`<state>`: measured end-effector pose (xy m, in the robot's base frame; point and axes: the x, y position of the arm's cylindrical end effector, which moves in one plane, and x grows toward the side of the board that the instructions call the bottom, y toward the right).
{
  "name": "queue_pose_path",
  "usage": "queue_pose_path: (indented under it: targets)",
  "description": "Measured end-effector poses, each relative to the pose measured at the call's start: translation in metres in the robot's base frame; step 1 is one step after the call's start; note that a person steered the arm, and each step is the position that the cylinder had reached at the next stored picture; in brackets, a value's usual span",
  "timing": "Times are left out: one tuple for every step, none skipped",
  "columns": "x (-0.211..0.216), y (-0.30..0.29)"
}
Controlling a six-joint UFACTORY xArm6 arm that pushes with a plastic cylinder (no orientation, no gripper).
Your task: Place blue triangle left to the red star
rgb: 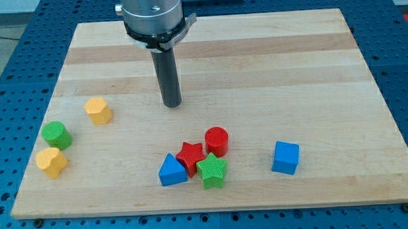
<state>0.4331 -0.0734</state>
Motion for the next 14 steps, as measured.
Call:
queue_pose_path:
  targets:
    - [0.001, 0.000]
    - [0.002, 0.000]
    - [-0.001, 0.019]
    - [-0.033, 0.097]
    - [0.002, 0.203]
    - [0.090, 0.235]
    - [0.170, 0.189]
    - [0.179, 0.103]
    - [0.171, 0.071]
    - [0.132, 0.071]
    - [0.123, 0.080]
    - [0.148, 0.099]
    - [0.132, 0.116]
    - [0.110, 0.114]
